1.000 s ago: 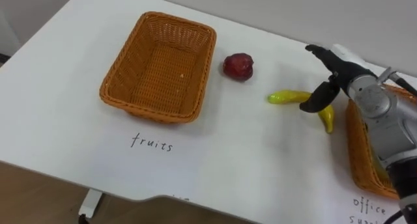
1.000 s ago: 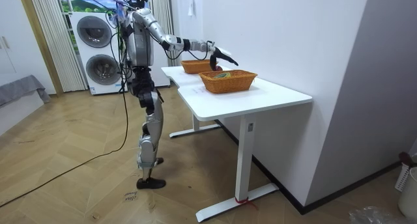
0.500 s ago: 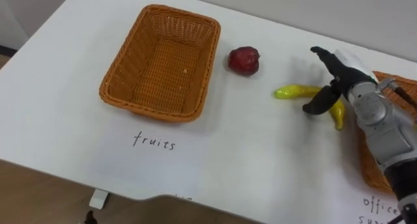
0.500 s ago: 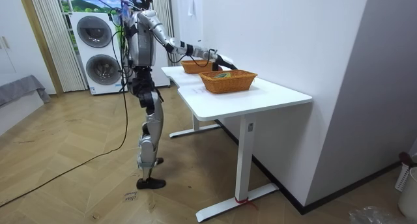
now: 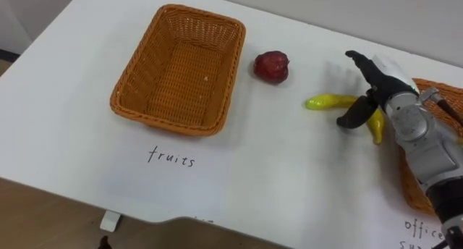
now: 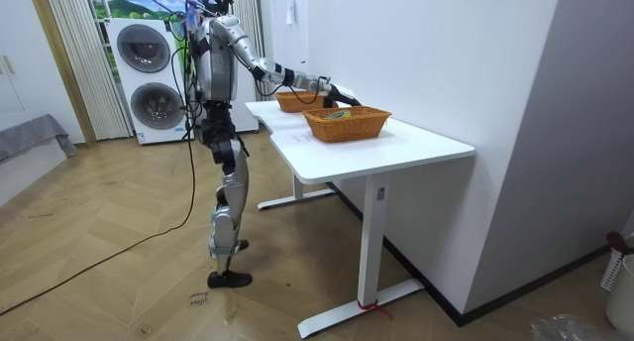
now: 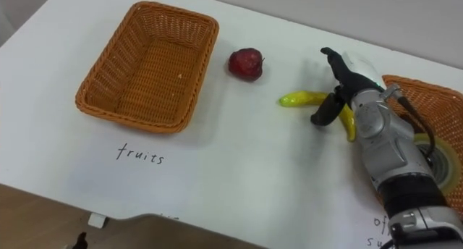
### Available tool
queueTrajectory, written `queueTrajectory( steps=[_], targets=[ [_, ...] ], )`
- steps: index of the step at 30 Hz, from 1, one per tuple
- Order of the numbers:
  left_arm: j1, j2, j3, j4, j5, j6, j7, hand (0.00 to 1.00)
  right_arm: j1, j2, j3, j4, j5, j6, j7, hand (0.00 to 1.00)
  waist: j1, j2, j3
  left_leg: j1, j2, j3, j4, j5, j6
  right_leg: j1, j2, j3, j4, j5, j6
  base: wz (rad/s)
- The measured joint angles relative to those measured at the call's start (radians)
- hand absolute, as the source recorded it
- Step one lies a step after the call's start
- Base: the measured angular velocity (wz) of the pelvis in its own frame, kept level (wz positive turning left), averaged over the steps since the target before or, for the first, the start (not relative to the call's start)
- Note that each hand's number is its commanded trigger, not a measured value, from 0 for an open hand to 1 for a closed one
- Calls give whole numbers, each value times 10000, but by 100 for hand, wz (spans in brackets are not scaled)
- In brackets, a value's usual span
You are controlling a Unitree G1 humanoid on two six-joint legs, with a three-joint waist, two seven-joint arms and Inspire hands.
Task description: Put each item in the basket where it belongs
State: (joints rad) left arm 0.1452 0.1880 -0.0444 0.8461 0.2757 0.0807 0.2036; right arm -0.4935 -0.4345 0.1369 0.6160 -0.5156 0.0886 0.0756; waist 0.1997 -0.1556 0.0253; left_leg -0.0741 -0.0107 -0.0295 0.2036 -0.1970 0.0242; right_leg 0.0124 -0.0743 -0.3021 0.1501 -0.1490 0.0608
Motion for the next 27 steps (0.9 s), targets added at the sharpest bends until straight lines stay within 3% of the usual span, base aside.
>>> queueTrajectory(
  steps=[13,18,27],
  targets=[
    [-8,50,-6,150,-13,-23,-177,0,-168,-8,418,59,-2,-36,70,0,-31,-150,5,-56,-1,38,3,26,1,-98,-9,11,4,0,0,0],
    [-50,60,14,166,2,-206,-186,0,-178,-38,469,93,282,-41,168,0,-7,-168,2,-52,-5,24,4,27,3,-92,-17,8,3,0,0,0],
    [-146,66,20,154,2,-397,-145,0,-214,-433,896,164,913,-75,744,0,1,-212,-2,-48,-1,43,1,27,2,-94,-13,29,3,0,0,0]
  ],
)
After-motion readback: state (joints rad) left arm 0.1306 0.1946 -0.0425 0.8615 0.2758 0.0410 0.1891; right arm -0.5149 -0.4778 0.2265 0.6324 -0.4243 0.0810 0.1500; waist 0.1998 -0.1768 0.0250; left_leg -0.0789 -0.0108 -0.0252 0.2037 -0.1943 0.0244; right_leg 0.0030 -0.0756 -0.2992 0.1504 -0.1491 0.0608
